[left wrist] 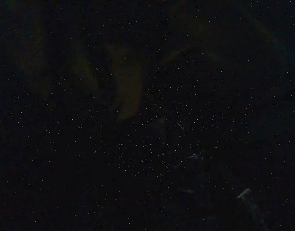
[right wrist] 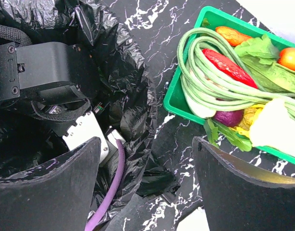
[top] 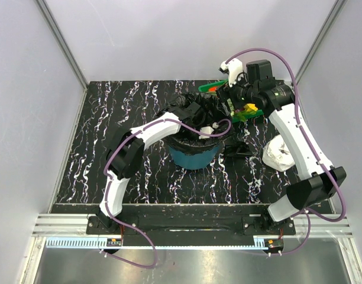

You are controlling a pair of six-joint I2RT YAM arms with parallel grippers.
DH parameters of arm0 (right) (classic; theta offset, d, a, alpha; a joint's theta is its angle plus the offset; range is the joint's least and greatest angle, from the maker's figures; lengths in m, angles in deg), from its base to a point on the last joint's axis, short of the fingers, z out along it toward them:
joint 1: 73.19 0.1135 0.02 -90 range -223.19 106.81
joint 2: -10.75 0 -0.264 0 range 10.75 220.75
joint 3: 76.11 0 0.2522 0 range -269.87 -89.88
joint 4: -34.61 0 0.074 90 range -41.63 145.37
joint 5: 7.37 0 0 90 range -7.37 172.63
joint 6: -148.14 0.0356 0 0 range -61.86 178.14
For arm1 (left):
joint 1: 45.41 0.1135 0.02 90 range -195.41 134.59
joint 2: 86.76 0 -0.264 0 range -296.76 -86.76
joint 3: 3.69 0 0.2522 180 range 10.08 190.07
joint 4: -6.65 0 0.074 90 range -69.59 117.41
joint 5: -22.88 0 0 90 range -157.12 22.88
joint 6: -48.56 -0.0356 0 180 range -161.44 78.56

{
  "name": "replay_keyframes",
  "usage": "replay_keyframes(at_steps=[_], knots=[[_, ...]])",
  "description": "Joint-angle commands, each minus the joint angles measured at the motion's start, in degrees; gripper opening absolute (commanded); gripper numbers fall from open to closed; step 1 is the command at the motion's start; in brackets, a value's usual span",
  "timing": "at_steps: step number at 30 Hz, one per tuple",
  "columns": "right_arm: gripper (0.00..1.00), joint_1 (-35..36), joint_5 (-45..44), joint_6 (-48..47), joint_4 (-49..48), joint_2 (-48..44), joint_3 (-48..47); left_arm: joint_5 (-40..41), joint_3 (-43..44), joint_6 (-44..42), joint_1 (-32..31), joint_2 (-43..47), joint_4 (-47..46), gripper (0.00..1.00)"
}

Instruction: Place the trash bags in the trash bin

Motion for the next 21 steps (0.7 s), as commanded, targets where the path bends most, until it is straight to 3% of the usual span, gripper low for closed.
replay_keyframes(at_steps=[1, 6, 9, 17, 21], knots=[[0.81, 0.27, 3.31, 1.86, 0.04, 1.47, -1.23, 0.89, 1.04, 0.03, -0.12, 3.94, -0.58, 0.99], [0.78, 0.27, 3.67, 2.92, 0.04, 2.26, 0.88, 0.81, 0.95, 0.12, -0.12, 4.64, -0.58, 0.99], [0.72, 0.27, 5.25, 3.88, -0.48, 3.22, 2.20, 0.72, 1.13, 0.56, -0.12, 5.08, -0.49, 0.99], [0.26, 0.27, 4.81, 4.41, -1.36, 4.10, 4.05, 0.37, 1.57, 1.44, 0.23, 7.01, -1.54, 0.99], [0.10, 0.27, 4.55, 4.24, -1.36, 4.10, 3.79, -0.07, 2.53, 1.88, 0.41, 7.89, -1.72, 0.99]])
